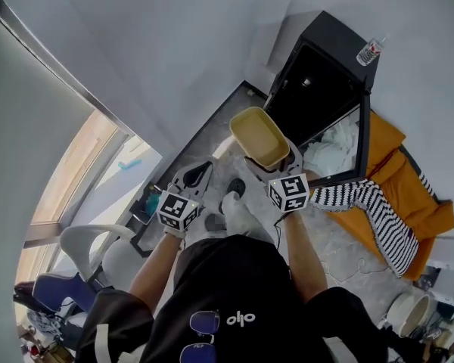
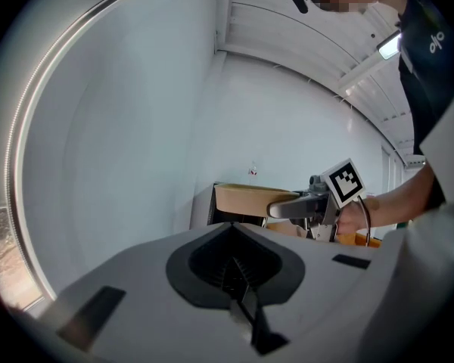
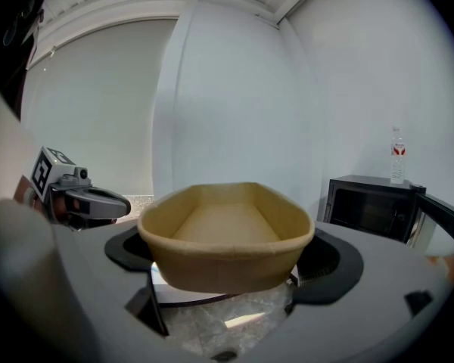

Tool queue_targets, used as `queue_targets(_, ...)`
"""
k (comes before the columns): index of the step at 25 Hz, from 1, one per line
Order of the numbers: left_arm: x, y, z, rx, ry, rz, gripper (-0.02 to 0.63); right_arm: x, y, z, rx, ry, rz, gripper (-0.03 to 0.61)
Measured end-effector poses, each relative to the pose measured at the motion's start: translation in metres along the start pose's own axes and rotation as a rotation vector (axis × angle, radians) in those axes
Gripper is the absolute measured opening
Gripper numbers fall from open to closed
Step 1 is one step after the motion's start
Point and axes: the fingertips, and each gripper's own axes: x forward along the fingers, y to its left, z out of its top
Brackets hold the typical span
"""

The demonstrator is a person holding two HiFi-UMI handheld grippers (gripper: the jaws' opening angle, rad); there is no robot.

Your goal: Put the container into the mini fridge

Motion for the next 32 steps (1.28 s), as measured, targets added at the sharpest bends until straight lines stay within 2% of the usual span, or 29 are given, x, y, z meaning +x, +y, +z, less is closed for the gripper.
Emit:
queue_targets(15,0.124,0.078,0.038,0.052,0.027,-0.12,0.006,0.102,-0.076,0.022,0.049,-0.03,-0.08,0.551)
queue_targets(22,0.203,0.101,0.072,0.07,0.061,-0.187,0.006,0.138,-0.142,0.047,0.071,-0.028,-0.132,0.551)
queue_targets(32,0.303,0.117,0.086,0.097,0.079,-0.296,0.006,0.168,-0.232,0.048,0.111,-0.034,-0.242,0.551)
